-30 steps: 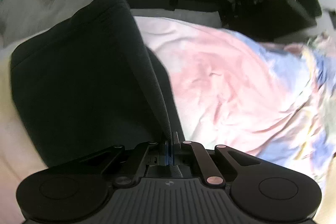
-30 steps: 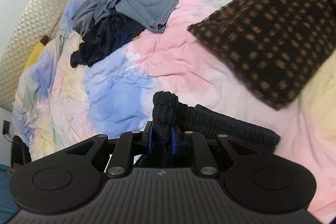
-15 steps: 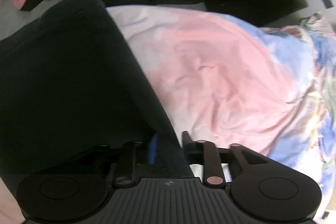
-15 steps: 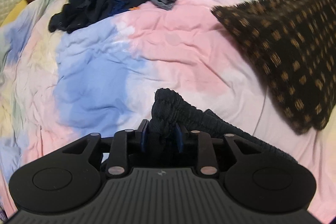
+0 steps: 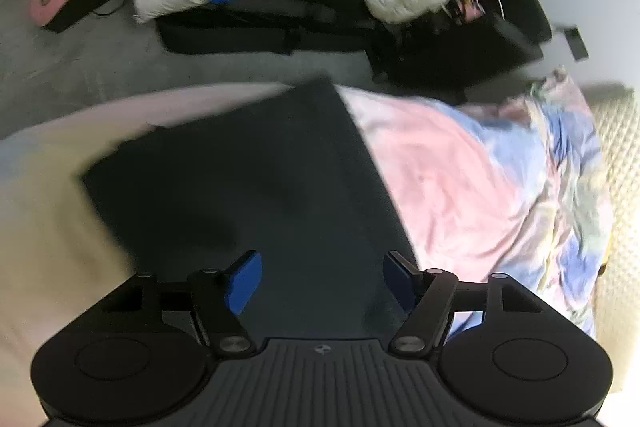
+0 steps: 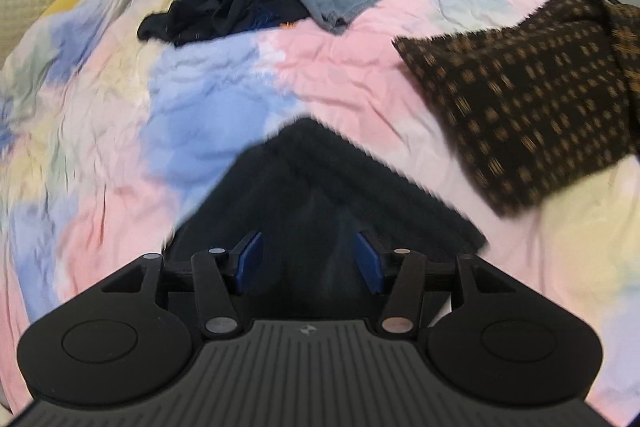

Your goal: Fold clothes

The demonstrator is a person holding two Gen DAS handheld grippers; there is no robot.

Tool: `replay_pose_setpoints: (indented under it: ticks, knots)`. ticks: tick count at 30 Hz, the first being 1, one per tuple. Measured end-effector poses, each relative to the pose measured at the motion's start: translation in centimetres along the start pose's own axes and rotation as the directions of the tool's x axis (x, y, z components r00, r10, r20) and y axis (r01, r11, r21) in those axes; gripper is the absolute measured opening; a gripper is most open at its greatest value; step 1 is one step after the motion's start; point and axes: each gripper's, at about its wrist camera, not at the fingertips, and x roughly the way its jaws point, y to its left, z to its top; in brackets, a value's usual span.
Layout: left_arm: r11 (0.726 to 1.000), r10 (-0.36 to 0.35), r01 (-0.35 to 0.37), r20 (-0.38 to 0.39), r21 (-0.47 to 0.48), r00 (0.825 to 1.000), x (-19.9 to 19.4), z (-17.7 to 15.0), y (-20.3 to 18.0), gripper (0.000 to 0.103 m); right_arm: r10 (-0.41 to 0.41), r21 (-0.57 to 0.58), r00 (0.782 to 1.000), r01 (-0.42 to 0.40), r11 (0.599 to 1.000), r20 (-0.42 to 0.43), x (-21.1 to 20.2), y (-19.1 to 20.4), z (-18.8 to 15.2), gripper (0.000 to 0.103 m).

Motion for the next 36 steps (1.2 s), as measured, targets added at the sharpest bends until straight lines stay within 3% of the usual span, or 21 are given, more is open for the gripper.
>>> replay_pose_setpoints:
  ticks: [8,13,17,18,22,23,28,31,34,36]
  knots:
    - [0.979,-0.009,0.017,0.04,-0.205,0.999,-4.2,0.8,9.9,0.075,-0.034,-0.016,0.998,0.033,0.999,-0.061,-5.2,0.8,-7.6,0.055]
    - [0.958,-0.051,0.062,0.048,-0.281,0.998,-0.9,1.7,13.9,0.074,-0.034,-0.015,0.996,0.033,0.999,-0.083,-8.3,1.6,-11.2,0.056]
    - [0.939,-0.081,0.1,0.069,-0.33,0.994,2.3,2.5,16.2,0.068,-0.067,-0.078,0.993,0.059,0.995,-0.101,-10.5,2.8,-12.8,0.056]
    - [0.939,-0.088,0.111,0.086,-0.327,0.992,2.7,2.8,16.4,0.066,-0.074,-0.1,0.992,0.064,0.993,-0.1,-11.1,3.1,-13.0,0.056]
    - [0.947,-0.11,0.133,0.096,-0.291,0.989,3.7,3.8,15.7,0.024,-0.085,-0.143,0.994,0.074,0.987,-0.074,-13.4,3.9,-13.6,0.057]
    - [0.954,-0.108,0.13,0.096,-0.27,0.99,3.9,4.1,15.1,0.021,-0.084,-0.141,0.994,0.073,0.987,-0.068,-13.7,3.9,-13.7,0.057]
    - [0.958,-0.109,0.118,0.05,-0.26,0.993,3.6,6.5,13.6,0.019,-0.053,-0.128,0.998,0.047,0.991,-0.046,-15.1,3.9,-14.5,0.057]
    - [0.978,-0.044,0.042,-0.004,-0.206,0.999,3.8,6.1,13.5,0.02,-0.034,-0.127,0.999,0.029,0.991,-0.041,-15.5,3.6,-15.2,0.057]
    - [0.981,-0.051,0.043,-0.033,-0.19,0.998,3.4,6.7,13.5,0.026,-0.012,-0.105,0.999,0.008,0.994,-0.038,-15.8,2.7,-15.6,0.057]
    - [0.99,-0.038,0.031,-0.043,-0.138,0.998,2.5,6.9,12.8,0.036,0.019,-0.078,0.999,-0.021,0.997,-0.036,-15.9,1.7,-15.7,0.057]
